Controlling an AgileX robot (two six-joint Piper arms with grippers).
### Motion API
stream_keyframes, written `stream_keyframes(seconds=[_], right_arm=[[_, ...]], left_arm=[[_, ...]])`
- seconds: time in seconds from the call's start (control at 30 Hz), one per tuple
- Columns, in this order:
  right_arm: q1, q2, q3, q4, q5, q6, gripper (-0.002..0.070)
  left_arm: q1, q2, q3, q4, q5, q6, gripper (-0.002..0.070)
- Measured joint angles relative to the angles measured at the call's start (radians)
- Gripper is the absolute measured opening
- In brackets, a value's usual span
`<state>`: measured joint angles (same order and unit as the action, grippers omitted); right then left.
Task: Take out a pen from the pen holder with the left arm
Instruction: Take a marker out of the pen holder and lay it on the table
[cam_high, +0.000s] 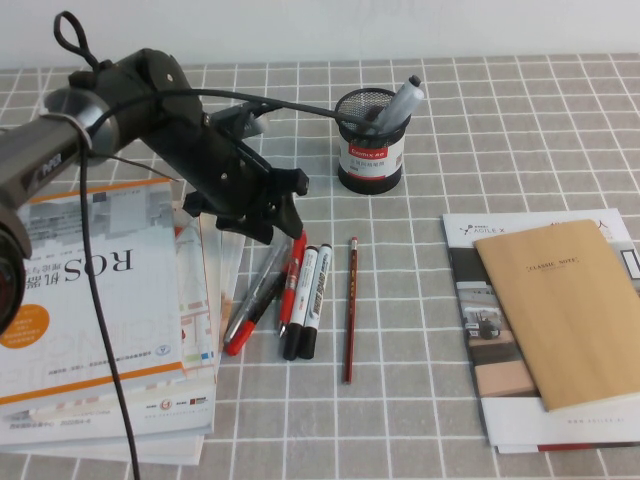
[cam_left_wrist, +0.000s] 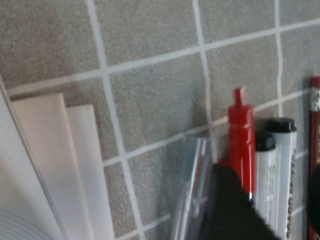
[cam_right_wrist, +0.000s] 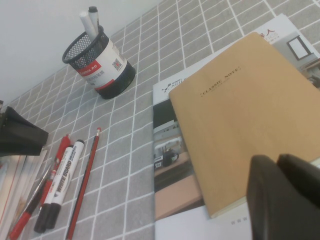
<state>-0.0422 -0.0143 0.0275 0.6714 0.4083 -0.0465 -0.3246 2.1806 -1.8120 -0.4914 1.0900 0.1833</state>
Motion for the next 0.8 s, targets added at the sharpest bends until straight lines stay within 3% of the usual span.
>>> stream_keyframes(seconds=[0.1,0.23,0.3,0.4,0.47,0.63,0.8], right_arm=[[0.000,0.000,0.000,0.000,0.000,0.000,-0.0013],[0.000,0.000,0.000,0.000,0.000,0.000,-0.0013],[0.000,0.000,0.000,0.000,0.000,0.000,-0.0013],[0.000,0.000,0.000,0.000,0.000,0.000,-0.0013],[0.000,0.000,0.000,0.000,0.000,0.000,-0.0013],[0.000,0.000,0.000,0.000,0.000,0.000,-0.0013],[0.000,0.000,0.000,0.000,0.000,0.000,-0.0013]], left_arm=[[0.000,-0.007,-0.025,-0.002,0.035,0.027,0.0369],[0.000,-0.067,-0.087,0.000,0.044,0.052,0.0377],[0.000,-0.126,-0.103,0.002,0.031,0.087,0.0321],[0.000,-0.256,-0.109,0.052,0.021,0.132,0.0144],[0.000,-0.348,-0.111,0.118,0.026,0.142,0.0062],[0.000,-0.560,-0.032,0.211,0.038,0.140,0.0010],[0.000,-0.845,0.256,0.218,-0.054,0.120,0.0003]])
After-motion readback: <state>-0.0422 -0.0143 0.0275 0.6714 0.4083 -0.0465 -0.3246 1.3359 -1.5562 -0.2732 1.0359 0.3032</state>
